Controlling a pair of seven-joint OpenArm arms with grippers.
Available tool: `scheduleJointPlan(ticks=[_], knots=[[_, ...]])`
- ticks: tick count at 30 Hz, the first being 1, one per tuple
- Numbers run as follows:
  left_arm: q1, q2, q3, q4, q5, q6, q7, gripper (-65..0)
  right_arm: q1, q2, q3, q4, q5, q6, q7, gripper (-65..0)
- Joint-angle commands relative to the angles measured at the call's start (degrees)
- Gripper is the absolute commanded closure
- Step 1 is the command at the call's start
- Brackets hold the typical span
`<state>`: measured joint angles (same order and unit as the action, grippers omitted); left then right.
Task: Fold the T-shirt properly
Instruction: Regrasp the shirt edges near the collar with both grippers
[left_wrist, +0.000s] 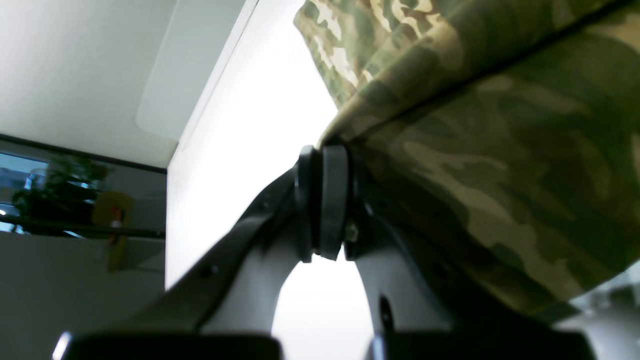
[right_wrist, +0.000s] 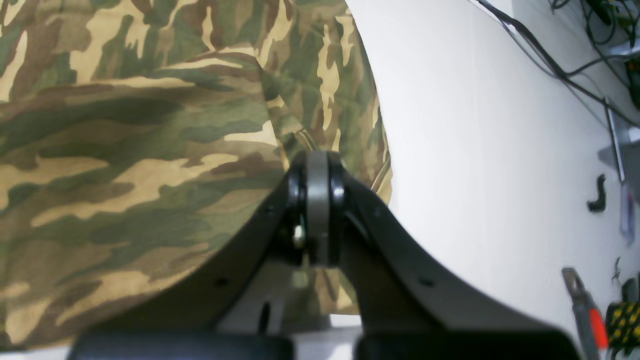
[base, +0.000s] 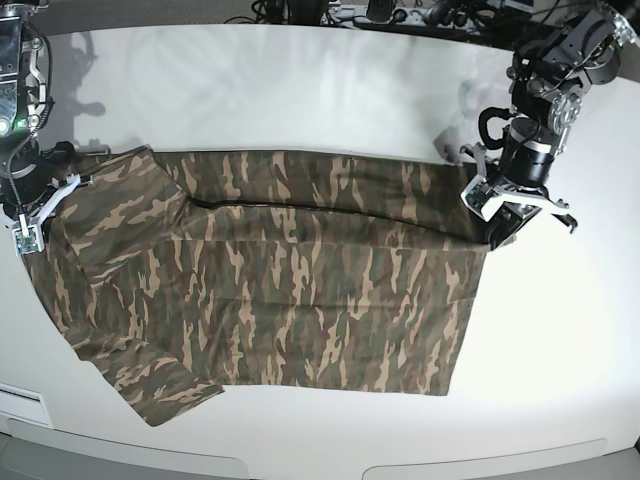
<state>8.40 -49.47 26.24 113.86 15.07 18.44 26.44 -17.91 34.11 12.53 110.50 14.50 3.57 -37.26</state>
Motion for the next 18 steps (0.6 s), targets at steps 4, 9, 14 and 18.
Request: scheduleJointPlan(ticks=[4,9,14,18], knots=[[-1.14,-0.85,-0.55,0.2,2.23,-3.56,-4.39,0.0,0.61,-1.14,0.63,0.79,1.01,2.32,1.27,0.0],[-6.69,-0.42,-0.55,-4.13,-4.31,-8.48,-4.35,0.0,1.09,-2.29,0.63,0.76,3.61,8.5,1.44,0.0],[-8.11,-0.04,-0.55,-8.52,-8.02,-11.87,-7.26,-2.2,1.07,-2.32,0.63,0.76,3.32,10.4,0.07,0.0],[-8.26,-0.02,-0.55,-10.67,-9.57,-11.82,-10.14,-30.5,1.07,-2.32,0.63,0.76,3.32,11.91,0.09,-5.9]])
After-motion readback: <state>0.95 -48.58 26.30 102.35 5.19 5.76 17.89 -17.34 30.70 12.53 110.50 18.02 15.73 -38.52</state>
